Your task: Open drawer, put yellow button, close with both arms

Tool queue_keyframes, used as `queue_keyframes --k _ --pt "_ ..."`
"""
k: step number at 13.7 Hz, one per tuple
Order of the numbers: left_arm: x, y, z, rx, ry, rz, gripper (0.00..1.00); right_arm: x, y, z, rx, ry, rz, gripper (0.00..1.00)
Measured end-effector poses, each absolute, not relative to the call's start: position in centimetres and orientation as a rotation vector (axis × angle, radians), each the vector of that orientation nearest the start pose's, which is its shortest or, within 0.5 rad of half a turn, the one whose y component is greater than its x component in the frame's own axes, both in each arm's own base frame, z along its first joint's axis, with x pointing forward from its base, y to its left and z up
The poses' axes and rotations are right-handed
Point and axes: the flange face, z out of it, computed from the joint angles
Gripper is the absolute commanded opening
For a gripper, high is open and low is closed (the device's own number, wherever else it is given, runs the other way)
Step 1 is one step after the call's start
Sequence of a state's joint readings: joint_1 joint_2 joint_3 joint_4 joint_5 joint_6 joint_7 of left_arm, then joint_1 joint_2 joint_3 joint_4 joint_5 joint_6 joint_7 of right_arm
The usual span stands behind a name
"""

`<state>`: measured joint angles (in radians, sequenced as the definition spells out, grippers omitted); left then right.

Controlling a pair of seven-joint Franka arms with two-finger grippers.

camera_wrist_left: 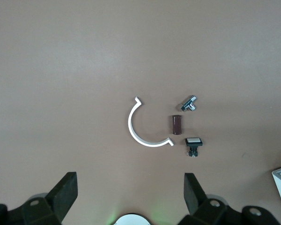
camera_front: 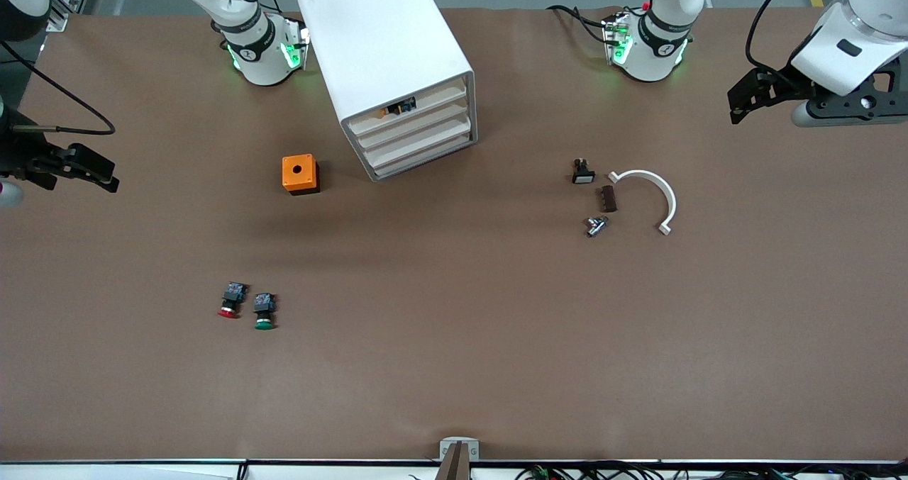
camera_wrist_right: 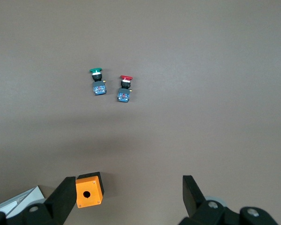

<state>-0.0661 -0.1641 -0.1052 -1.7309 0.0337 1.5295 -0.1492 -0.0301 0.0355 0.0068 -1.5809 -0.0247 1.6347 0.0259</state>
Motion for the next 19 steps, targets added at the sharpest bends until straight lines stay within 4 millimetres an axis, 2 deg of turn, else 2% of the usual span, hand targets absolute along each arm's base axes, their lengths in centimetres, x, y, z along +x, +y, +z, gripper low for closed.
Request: queue_keyframes --k 11,19 --pt "49.6 -7.6 63.4 -3.088 0.000 0.038 1.00 57.1 -1.5 60.6 -3.169 0.071 -0.032 1.00" --pt "49.6 -7.3 63.8 -3.088 -0.010 0.036 1.00 57.0 -0.6 60.7 -3.176 0.043 -0.034 1.00"
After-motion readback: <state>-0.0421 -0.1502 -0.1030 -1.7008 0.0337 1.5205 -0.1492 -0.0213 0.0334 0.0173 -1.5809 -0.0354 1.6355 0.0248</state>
